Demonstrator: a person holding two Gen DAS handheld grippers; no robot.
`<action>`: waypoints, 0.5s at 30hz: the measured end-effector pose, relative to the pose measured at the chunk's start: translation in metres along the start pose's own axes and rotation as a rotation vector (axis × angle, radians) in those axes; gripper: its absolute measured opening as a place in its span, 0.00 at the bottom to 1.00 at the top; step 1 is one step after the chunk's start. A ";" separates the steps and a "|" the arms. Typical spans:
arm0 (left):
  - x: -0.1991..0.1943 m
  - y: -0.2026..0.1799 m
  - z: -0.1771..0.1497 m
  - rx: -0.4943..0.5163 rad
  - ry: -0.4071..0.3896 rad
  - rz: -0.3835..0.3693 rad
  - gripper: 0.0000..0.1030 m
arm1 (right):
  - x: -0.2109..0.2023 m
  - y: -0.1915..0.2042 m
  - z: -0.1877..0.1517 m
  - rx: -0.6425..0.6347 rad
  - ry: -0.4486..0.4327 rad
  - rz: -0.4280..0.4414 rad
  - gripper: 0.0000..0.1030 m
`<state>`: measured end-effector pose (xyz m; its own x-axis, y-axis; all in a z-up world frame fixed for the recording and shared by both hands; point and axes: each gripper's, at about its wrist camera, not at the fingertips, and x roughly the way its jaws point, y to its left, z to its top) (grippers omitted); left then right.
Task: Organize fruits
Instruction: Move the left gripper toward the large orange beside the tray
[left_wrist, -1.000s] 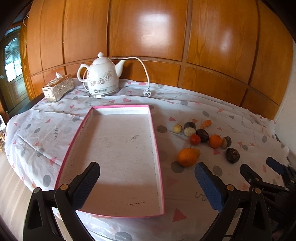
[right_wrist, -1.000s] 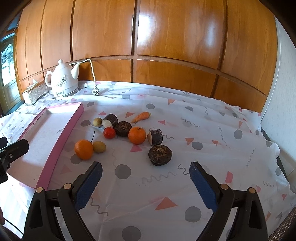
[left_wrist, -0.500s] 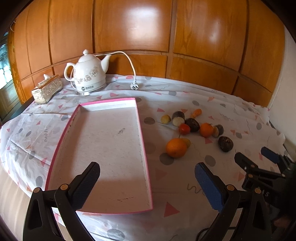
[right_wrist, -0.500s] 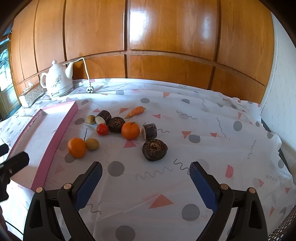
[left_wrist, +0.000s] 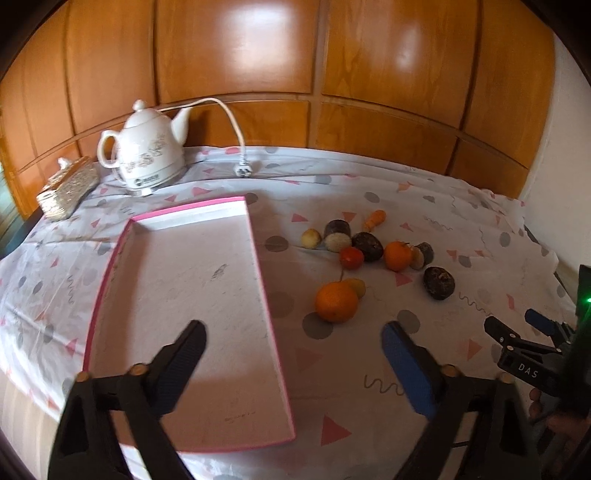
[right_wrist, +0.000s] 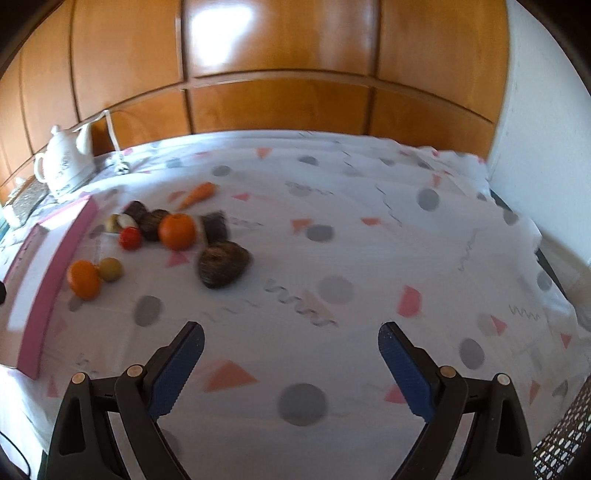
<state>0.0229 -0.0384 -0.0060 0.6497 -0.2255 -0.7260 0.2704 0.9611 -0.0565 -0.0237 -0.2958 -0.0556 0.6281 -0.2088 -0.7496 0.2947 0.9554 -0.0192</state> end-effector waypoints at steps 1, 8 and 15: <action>0.002 -0.002 0.002 0.013 0.004 -0.004 0.81 | 0.001 -0.004 -0.001 0.007 -0.001 -0.006 0.94; 0.035 -0.019 0.012 0.077 0.121 -0.088 0.54 | 0.003 -0.015 0.000 0.040 -0.016 -0.007 0.94; 0.055 -0.031 0.020 0.127 0.165 -0.095 0.54 | 0.009 -0.027 -0.001 0.064 0.001 -0.017 0.94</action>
<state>0.0645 -0.0835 -0.0303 0.4946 -0.2748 -0.8246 0.4191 0.9065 -0.0508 -0.0266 -0.3232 -0.0628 0.6221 -0.2246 -0.7500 0.3509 0.9364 0.0106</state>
